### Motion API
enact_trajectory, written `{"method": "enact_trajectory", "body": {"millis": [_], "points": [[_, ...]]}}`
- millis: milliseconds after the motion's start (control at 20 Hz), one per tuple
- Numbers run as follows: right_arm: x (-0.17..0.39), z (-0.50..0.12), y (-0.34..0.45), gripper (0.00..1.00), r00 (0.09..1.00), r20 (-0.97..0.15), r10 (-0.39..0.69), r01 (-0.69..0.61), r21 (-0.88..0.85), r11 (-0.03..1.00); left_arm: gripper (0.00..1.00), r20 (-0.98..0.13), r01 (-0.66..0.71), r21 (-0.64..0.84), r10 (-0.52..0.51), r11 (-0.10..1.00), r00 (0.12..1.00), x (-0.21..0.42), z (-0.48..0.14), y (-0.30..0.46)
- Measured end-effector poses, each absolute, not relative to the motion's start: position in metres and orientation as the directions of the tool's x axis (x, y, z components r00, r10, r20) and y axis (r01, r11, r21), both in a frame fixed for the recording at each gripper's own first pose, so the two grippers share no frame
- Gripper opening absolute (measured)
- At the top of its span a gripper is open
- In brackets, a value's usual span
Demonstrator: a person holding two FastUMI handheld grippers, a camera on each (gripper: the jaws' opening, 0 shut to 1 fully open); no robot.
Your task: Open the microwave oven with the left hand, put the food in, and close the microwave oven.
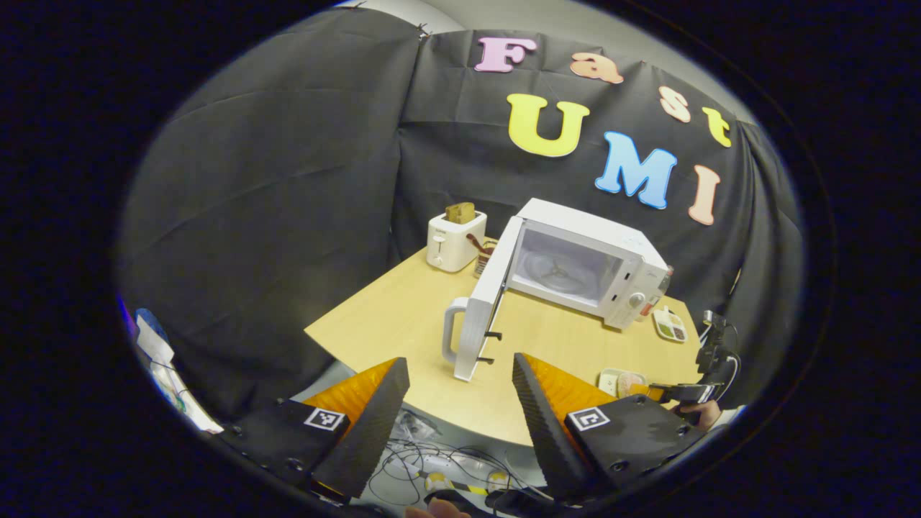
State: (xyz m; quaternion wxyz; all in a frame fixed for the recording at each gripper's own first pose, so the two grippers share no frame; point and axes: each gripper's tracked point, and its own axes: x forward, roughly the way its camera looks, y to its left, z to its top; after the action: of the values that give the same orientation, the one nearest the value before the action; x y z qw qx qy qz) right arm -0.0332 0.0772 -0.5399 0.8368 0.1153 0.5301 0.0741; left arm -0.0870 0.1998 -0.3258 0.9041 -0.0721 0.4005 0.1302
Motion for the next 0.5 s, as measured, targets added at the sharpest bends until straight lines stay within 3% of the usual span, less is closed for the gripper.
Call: {"method": "enact_trajectory", "body": {"millis": [200, 300, 350, 500], "points": [[-0.034, -0.561, 0.085, 0.97, 0.396, -0.881, 0.259, -0.034, 0.268, 0.963, 0.97, -0.752, -0.300, 0.018, 0.211, 0.954, 0.624, -0.101, -0.318, 0.188], [-0.032, -0.565, 0.082, 0.87, 0.402, -0.889, 0.222, -0.059, 0.216, 0.975, 0.97, -0.755, -0.290, 0.040, 0.219, 0.956, 0.619, -0.108, -0.314, 0.185], [-0.032, -0.571, 0.083, 0.74, 0.398, -0.893, 0.209, -0.056, 0.203, 0.978, 0.97, -0.754, -0.287, 0.051, 0.226, 0.956, 0.617, -0.112, -0.313, 0.186], [-0.033, -0.565, 0.087, 0.66, 0.391, -0.896, 0.212, -0.047, 0.211, 0.976, 0.95, -0.746, -0.309, 0.048, 0.240, 0.950, 0.621, -0.121, -0.308, 0.191]]}}
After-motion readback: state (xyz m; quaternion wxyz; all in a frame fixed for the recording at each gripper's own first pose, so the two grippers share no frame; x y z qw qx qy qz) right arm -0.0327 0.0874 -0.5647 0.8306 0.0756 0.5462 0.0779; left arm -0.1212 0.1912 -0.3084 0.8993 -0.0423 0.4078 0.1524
